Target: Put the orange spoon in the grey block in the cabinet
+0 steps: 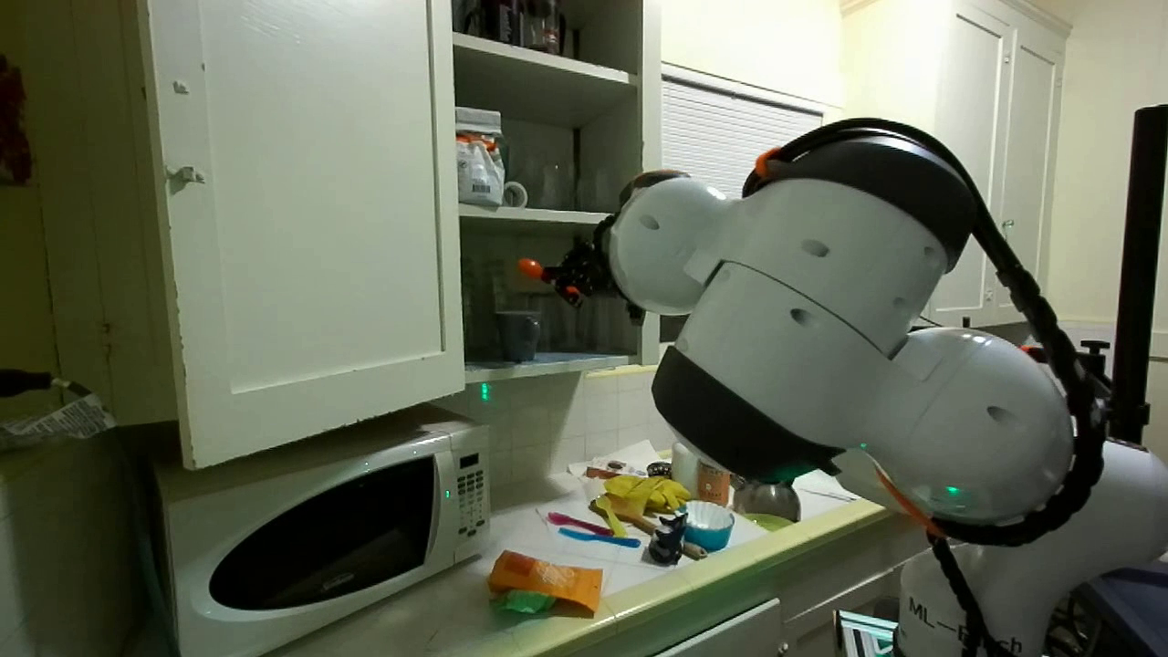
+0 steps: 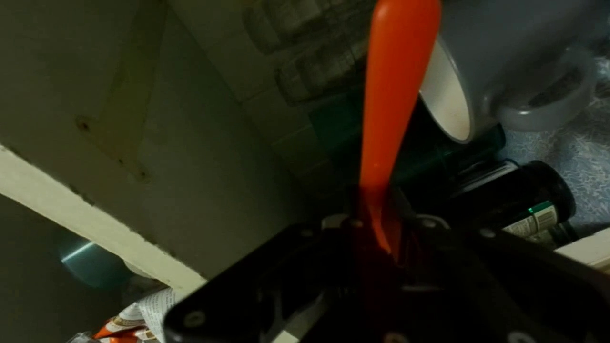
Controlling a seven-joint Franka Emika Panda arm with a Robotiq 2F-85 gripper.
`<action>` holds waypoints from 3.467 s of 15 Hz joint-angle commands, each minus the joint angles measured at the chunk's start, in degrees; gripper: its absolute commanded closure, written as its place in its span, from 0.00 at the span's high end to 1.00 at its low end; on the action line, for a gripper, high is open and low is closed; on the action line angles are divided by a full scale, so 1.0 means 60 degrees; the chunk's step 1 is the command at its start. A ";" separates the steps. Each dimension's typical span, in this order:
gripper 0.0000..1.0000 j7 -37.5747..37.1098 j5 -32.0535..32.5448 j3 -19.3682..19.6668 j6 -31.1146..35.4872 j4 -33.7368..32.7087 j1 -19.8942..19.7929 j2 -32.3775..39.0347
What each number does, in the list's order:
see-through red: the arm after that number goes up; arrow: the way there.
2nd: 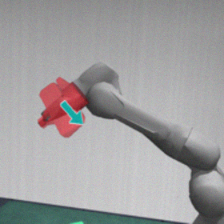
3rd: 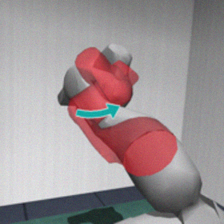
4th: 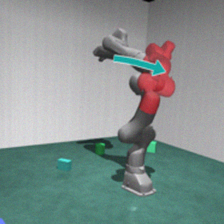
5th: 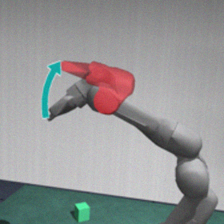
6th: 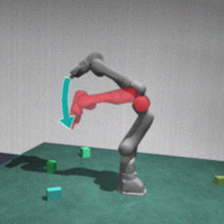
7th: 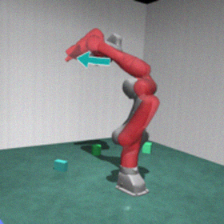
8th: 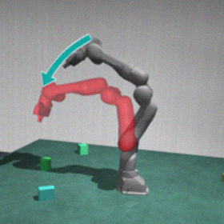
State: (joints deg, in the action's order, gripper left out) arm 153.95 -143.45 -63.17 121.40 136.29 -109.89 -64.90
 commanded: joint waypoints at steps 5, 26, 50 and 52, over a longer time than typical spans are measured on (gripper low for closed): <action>0.04 -0.0606 -0.0066 -0.0369 0.2220 -0.0790 0.0306 0.0924; 0.04 -0.2012 -0.0095 -0.1766 0.2981 -0.2952 -0.0694 0.1300; 0.54 -0.3548 -0.0041 -0.3773 0.3929 -0.4765 -0.3001 0.0508; 0.69 -0.3852 -0.0039 -0.3677 0.3877 -0.4748 -0.3023 0.0376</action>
State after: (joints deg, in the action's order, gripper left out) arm 134.83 -143.69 -85.07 144.19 109.00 -126.55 -59.73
